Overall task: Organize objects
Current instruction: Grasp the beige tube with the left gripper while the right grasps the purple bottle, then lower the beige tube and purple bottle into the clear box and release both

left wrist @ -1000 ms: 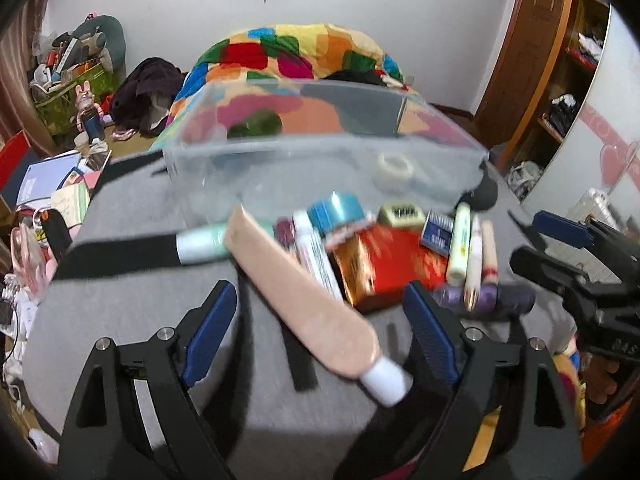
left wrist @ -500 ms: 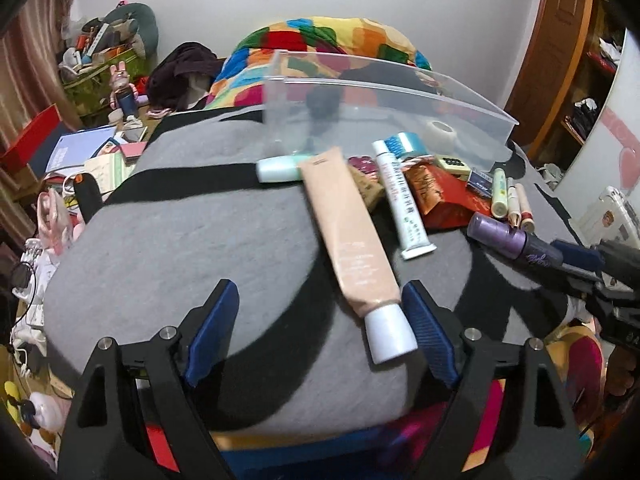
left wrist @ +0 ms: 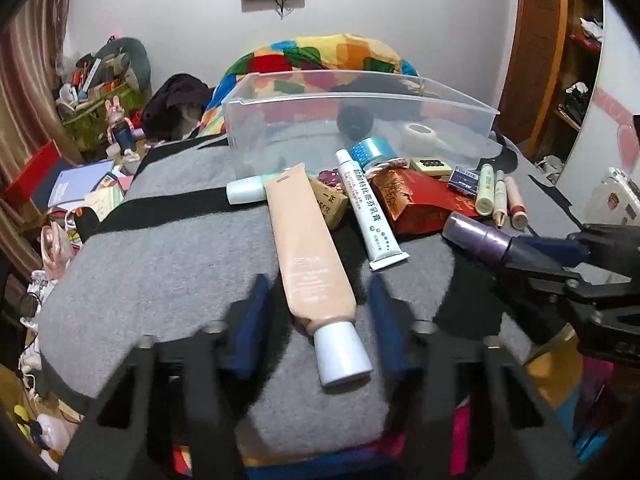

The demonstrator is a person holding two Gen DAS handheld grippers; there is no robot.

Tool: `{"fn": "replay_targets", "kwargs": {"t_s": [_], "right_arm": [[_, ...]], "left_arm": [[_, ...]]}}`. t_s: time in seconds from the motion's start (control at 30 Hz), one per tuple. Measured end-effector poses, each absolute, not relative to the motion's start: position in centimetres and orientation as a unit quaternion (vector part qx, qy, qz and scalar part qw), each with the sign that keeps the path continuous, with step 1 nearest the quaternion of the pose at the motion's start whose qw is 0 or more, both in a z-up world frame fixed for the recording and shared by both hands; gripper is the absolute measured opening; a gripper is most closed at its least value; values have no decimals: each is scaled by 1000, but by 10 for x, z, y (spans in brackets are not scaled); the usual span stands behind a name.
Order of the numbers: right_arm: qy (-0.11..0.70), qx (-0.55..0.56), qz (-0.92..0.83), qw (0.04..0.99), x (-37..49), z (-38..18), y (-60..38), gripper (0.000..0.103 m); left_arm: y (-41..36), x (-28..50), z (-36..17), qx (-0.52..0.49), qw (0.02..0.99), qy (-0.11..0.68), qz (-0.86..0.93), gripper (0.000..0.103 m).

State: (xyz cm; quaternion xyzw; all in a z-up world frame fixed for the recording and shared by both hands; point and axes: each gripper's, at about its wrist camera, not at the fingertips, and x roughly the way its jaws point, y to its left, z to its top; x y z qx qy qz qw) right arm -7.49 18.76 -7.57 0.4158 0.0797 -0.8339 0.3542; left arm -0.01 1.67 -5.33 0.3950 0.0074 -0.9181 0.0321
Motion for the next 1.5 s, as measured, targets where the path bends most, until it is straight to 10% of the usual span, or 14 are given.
{"fn": "replay_targets", "kwargs": {"t_s": [0.17,1.5], "right_arm": [[71,411,-828,374,-67,-74,185,23],[-26,330,-899,287,-157,10,189,23]], "left_arm": [[5,7,-50,392,24,33,-919,22],[-30,-57,42,311,0,81,-947,19]]}}
